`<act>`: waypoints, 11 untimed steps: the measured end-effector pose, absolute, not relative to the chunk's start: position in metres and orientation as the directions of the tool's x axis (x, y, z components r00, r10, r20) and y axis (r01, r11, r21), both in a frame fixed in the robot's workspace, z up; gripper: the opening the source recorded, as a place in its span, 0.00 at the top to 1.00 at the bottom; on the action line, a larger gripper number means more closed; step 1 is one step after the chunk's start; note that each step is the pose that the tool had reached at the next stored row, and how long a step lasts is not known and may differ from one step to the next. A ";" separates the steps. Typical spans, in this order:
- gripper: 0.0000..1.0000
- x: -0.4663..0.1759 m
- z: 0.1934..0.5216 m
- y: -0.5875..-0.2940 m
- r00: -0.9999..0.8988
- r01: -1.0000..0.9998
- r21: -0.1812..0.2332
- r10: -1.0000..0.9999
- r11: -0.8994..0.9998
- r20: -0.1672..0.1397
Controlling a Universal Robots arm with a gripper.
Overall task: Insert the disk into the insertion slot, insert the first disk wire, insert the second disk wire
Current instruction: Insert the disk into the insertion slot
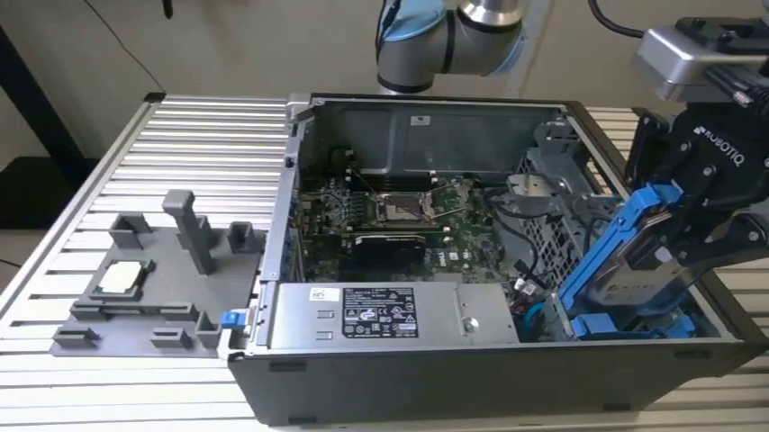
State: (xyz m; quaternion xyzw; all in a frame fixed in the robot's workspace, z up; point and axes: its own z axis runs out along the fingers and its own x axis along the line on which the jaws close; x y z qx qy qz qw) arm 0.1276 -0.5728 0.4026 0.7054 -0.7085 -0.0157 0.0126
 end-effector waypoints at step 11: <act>0.67 0.128 0.383 -0.573 -0.001 -0.999 0.040 -1.000 0.000 -0.008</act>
